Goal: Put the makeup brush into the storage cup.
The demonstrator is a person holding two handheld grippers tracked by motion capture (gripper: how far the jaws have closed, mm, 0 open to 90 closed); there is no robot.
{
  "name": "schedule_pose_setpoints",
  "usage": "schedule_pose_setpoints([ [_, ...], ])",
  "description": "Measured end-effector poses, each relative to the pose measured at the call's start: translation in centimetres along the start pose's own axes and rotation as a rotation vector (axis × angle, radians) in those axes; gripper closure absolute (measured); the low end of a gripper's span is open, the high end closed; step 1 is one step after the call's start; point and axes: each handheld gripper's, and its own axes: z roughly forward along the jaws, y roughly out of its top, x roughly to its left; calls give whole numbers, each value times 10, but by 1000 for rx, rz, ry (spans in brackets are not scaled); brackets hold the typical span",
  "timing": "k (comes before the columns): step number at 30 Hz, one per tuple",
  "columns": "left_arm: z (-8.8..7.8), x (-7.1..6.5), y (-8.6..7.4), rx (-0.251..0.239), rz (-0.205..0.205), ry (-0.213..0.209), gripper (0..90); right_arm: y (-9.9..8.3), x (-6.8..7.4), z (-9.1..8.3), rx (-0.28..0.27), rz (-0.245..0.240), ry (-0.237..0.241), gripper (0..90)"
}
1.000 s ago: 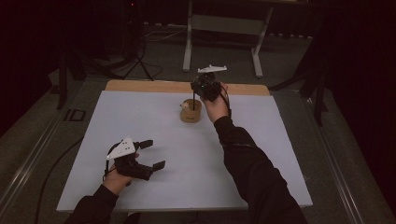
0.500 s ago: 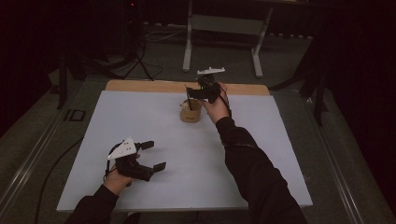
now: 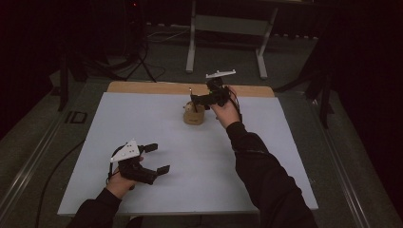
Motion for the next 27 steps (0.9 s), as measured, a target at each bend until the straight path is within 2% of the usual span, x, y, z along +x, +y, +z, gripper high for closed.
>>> schedule_pose_setpoints([
  [4, 0, 0, 0, 0, 0, 4, 28, -5, 1, -3, -5, -52, 15, 118],
  [6, -1, 0, 1, 2, 0, 4, 28, -9, 2, -5, -33, -56, 39, 136],
  [8, -1, 0, 1, 0, -3, 5, 28, -12, 2, -7, -29, -86, 55, 140],
  [11, -1, 0, 1, 3, -2, 2, 28, -17, 4, -9, -33, -106, 73, 143],
  [17, -1, -1, 0, 5, -10, 3, 28, -27, 5, -17, -62, -100, 103, 165],
  [18, -2, -2, 1, 0, -12, 3, 28, -32, 6, -21, -66, -109, 95, 210],
  [22, -3, -2, 2, 2, -20, 4, 28, -41, 6, -29, -80, -110, 107, 204],
  [25, -3, -2, 2, 7, -20, 7, 28, -49, 7, -34, -81, -139, 120, 206],
  [27, -3, -2, 3, 6, -19, 10, 27, -54, 8, -38, -85, -158, 151, 206],
])
